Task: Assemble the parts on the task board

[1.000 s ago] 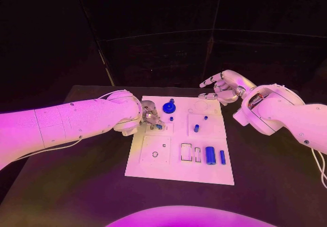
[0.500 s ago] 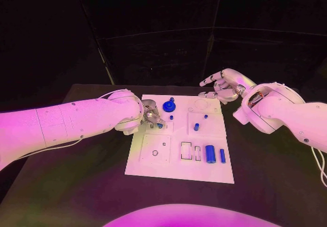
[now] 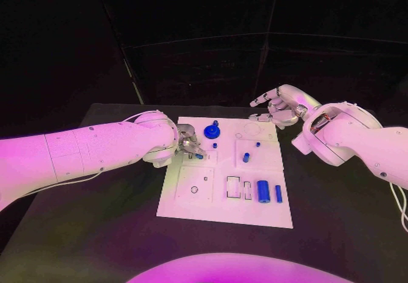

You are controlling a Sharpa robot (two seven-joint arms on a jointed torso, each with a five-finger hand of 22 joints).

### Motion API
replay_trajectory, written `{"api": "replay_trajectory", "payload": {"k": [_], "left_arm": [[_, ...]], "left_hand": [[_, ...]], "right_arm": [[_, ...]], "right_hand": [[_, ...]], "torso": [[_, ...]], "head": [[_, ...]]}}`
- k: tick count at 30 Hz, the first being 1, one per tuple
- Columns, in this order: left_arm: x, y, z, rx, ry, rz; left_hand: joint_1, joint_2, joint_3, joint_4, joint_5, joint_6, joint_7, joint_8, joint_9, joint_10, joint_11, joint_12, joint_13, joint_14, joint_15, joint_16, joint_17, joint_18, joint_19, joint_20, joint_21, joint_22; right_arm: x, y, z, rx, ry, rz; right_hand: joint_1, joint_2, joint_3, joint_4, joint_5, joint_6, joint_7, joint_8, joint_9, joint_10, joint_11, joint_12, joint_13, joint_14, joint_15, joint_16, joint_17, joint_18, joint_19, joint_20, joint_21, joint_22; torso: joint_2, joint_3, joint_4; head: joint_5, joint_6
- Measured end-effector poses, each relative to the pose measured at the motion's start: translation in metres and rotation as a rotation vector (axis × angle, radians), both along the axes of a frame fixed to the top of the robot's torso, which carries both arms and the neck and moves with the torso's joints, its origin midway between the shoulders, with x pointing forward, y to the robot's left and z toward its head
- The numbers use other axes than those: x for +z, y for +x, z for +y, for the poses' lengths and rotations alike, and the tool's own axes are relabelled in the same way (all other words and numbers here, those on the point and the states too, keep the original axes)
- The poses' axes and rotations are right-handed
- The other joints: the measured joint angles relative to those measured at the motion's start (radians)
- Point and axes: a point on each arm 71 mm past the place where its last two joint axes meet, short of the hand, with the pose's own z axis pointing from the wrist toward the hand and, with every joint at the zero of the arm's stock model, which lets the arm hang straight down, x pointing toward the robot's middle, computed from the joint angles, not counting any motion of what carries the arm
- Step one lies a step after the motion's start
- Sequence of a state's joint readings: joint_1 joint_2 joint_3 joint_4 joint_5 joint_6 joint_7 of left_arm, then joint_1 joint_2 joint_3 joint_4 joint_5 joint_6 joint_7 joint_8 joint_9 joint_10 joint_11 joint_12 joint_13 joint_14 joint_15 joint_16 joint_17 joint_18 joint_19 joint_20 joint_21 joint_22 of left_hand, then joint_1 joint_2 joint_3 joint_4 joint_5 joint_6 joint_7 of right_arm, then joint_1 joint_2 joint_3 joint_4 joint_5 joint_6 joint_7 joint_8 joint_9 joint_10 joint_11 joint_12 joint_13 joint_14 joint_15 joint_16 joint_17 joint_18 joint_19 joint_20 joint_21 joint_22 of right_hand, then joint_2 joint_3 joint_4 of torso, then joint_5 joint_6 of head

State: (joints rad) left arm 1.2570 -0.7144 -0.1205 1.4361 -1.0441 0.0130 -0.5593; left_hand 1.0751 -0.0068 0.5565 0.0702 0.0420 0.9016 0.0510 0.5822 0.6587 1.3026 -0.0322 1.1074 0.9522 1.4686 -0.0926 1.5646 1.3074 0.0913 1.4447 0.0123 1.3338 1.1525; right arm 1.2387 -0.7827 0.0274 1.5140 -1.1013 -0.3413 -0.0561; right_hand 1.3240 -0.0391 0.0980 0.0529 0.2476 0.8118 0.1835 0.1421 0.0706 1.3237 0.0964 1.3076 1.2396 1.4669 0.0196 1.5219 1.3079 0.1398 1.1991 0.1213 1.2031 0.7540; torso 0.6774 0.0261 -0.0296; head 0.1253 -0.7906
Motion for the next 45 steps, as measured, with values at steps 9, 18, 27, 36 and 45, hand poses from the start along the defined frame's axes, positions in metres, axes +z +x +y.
{"api": "replay_trajectory", "payload": {"k": [9, 18, 27, 36, 45], "left_arm": [[0.0001, -0.0002, 0.0006, 0.001, 0.001, 0.001], [0.0002, -0.0003, 0.0004, 0.001, 0.002, 0.002], [-0.0004, 0.0007, -0.0004, 0.003, 0.009, 0.005], [-0.0011, 0.0025, -0.0024, 0.003, 0.019, 0.011], [-0.0017, 0.0055, -0.0048, 0.006, 0.027, 0.014]], "left_hand": [[0.000, 0.000, 0.004, 0.002, 0.004, 0.003, -0.003, 0.004, 0.001, 0.000, 0.000, 0.004, 0.012, 0.000, 0.000, 0.000, 0.000, 0.000, 0.000, 0.000, -0.001, 0.000], [-0.001, -0.001, 0.004, 0.002, 0.004, 0.003, -0.003, 0.010, 0.005, 0.000, 0.000, 0.006, 0.018, 0.000, 0.000, 0.000, 0.000, 0.000, 0.000, 0.000, -0.001, 0.000], [-0.056, -0.047, 0.049, -0.058, 0.004, 0.019, -0.015, 0.034, 0.021, 0.006, -0.006, 0.020, 0.030, 0.000, 0.000, 0.000, 0.000, 0.000, 0.000, 0.000, -0.001, 0.000], [-0.084, -0.051, 0.070, -0.091, 0.004, 0.028, -0.021, 0.042, 0.029, 0.012, -0.009, 0.027, 0.037, -0.004, -0.004, 0.000, 0.000, 0.000, 0.003, -0.003, -0.001, 0.004], [-0.096, -0.044, 0.049, -0.080, 0.004, 0.032, -0.024, 0.050, 0.034, 0.015, -0.011, 0.039, 0.045, 0.000, -0.007, 0.000, 0.000, 0.000, 0.007, -0.007, 0.004, 0.011]], "right_arm": [[-0.0002, 0.0001, 0.0009, 0.002, -0.001, 0.001], [-0.0003, 0.0003, 0.0019, 0.004, -0.001, 0.002], [-0.0005, 0.0003, 0.0020, 0.005, -0.002, 0.003], [-0.0005, 0.0001, 0.0021, 0.005, -0.002, 0.004], [-0.0005, 0.0000, 0.0025, 0.006, -0.002, 0.004]], "right_hand": [[0.000, 0.000, -0.003, 0.003, 0.000, 0.000, 0.000, 0.004, 0.000, 0.000, 0.000, 0.000, 0.000, 0.000, 0.000, -0.004, 0.000, 0.000, 0.000, 0.000, 0.000, -0.001], [0.000, 0.000, -0.003, 0.003, 0.000, 0.000, 0.000, 0.004, 0.000, 0.000, 0.000, 0.000, 0.000, 0.000, 0.000, -0.004, 0.000, 0.000, 0.000, 0.000, 0.000, -0.001], [0.000, 0.000, -0.006, 0.006, -0.007, 0.000, 0.000, 0.005, 0.000, 0.000, 0.000, 0.000, 0.000, 0.000, 0.000, -0.004, 0.000, 0.000, 0.000, 0.000, 0.000, -0.003], [0.000, 0.000, -0.006, 0.006, -0.007, 0.000, 0.000, 0.008, 0.000, 0.000, 0.000, 0.000, 0.000, 0.000, 0.000, -0.004, 0.000, 0.000, 0.000, 0.000, 0.000, -0.003], [0.000, 0.000, -0.006, 0.006, -0.012, 0.000, 0.000, 0.008, 0.000, 0.000, 0.000, 0.000, -0.002, 0.000, 0.000, -0.004, 0.000, 0.000, 0.000, 0.000, 0.000, -0.004]], "torso": [[0.000, 0.0003, 0.0000], [0.000, 0.0001, -0.0001], [0.000, 0.0004, -0.0010], [0.000, 0.0010, -0.0022], [0.000, 0.0010, -0.0018]], "head": [[0.002, -0.002], [0.005, -0.004], [0.006, -0.007], [0.006, -0.008], [0.005, -0.007]]}}
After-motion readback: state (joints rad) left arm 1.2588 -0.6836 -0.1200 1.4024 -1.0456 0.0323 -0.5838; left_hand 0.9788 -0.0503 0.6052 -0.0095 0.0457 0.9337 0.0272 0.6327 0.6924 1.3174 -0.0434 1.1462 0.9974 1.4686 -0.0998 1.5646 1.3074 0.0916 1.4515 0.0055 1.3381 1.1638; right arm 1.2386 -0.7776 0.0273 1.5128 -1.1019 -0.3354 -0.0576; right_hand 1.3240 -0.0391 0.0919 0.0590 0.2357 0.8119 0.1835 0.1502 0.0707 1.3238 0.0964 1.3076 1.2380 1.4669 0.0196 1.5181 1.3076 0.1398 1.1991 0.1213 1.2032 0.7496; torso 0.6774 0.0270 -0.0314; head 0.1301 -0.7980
